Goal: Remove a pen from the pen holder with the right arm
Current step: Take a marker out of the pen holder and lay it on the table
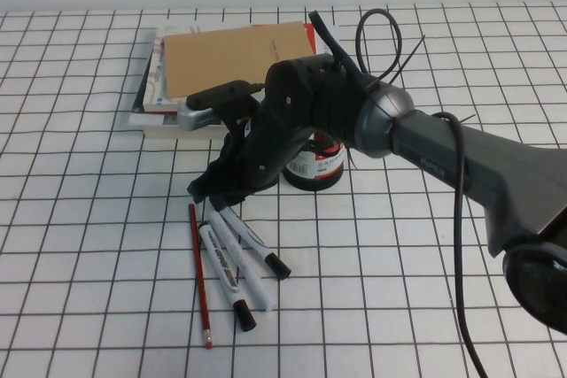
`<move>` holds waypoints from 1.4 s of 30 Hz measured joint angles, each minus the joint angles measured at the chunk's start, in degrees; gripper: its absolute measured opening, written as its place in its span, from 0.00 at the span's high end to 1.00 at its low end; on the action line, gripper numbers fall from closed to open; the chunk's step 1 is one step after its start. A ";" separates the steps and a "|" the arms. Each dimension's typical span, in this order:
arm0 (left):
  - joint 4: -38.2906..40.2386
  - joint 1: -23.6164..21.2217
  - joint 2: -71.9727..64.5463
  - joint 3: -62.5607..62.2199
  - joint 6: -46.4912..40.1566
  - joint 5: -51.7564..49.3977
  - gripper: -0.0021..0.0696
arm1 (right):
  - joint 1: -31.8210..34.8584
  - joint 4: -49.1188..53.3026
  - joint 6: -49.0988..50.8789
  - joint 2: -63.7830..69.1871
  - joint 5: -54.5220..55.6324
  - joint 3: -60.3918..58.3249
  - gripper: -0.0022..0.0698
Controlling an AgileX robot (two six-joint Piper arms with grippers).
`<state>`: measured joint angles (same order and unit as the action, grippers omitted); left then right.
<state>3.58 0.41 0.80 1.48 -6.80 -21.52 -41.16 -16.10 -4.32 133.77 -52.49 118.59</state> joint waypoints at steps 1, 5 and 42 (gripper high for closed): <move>0.00 0.00 0.00 0.00 0.00 0.00 0.98 | 0.00 0.00 0.00 0.00 0.00 0.00 0.67; 0.00 0.00 0.00 0.00 0.00 0.00 0.98 | 0.00 0.00 0.00 0.00 -0.11 0.00 0.66; 0.00 0.00 0.00 0.00 0.00 0.00 0.98 | -3.67 13.17 4.32 -50.87 -8.96 -28.77 0.99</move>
<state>3.58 0.41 0.80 1.48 -6.80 -21.52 -44.84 -2.93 0.00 82.91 -61.44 89.82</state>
